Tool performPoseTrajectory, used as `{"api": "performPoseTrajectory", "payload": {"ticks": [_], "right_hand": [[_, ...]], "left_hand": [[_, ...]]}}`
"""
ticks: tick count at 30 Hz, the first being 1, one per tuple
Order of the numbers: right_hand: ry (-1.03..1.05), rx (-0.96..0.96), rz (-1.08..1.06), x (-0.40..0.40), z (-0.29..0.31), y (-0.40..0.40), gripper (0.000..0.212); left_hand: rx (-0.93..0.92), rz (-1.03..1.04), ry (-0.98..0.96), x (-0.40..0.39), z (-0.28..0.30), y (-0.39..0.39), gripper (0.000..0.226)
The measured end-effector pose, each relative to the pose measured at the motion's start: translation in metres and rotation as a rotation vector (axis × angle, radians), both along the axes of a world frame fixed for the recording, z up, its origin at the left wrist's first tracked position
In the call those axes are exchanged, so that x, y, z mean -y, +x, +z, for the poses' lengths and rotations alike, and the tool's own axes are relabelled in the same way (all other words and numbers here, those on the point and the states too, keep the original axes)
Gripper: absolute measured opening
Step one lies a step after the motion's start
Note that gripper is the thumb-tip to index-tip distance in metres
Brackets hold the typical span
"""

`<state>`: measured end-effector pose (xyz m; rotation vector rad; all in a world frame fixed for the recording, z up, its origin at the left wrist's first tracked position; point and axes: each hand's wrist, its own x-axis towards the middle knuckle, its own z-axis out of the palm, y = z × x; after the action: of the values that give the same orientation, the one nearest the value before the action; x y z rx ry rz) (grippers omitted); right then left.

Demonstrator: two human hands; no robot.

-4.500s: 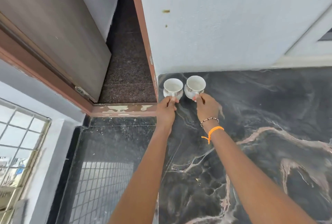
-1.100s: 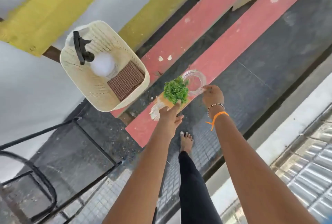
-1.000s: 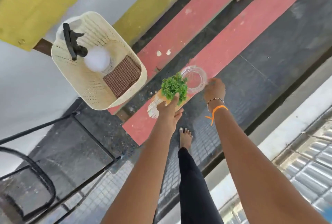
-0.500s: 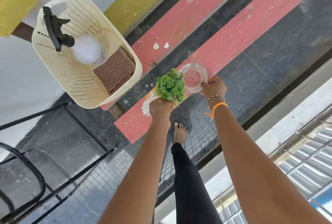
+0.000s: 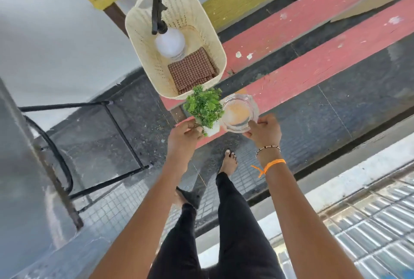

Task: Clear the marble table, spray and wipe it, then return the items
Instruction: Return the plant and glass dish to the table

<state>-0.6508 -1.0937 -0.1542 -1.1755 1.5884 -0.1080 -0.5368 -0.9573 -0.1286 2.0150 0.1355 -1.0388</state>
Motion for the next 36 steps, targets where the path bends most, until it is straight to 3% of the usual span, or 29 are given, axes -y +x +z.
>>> {"api": "performPoseTrajectory", "payload": {"ticks": [7, 14, 18, 21, 27, 36], "right_hand": [[-0.03, 0.222, 0.192, -0.086, 0.077, 0.053, 0.027], [0.059, 0.468, 0.308, -0.192, 0.126, 0.152, 0.027], [0.065, 0.511, 0.374, -0.258, 0.138, 0.215, 0.018], [0.038, 0.501, 0.368, -0.308, 0.143, 0.267, 0.022], [-0.022, 0.449, 0.287, -0.364, 0.134, 0.37, 0.024], [-0.245, 0.375, 0.182, -0.351, 0.127, 0.495, 0.029]], "left_hand": [[0.191, 0.228, -0.081, -0.109, 0.083, 0.025, 0.029], [0.325, 0.516, -0.185, -0.226, 0.127, 0.079, 0.023], [0.38, 0.588, -0.225, -0.295, 0.135, 0.132, 0.015], [0.401, 0.657, -0.229, -0.344, 0.137, 0.186, 0.028], [0.463, 0.584, -0.149, -0.397, 0.13, 0.298, 0.02], [0.599, 0.432, -0.222, -0.376, 0.12, 0.429, 0.036]]}}
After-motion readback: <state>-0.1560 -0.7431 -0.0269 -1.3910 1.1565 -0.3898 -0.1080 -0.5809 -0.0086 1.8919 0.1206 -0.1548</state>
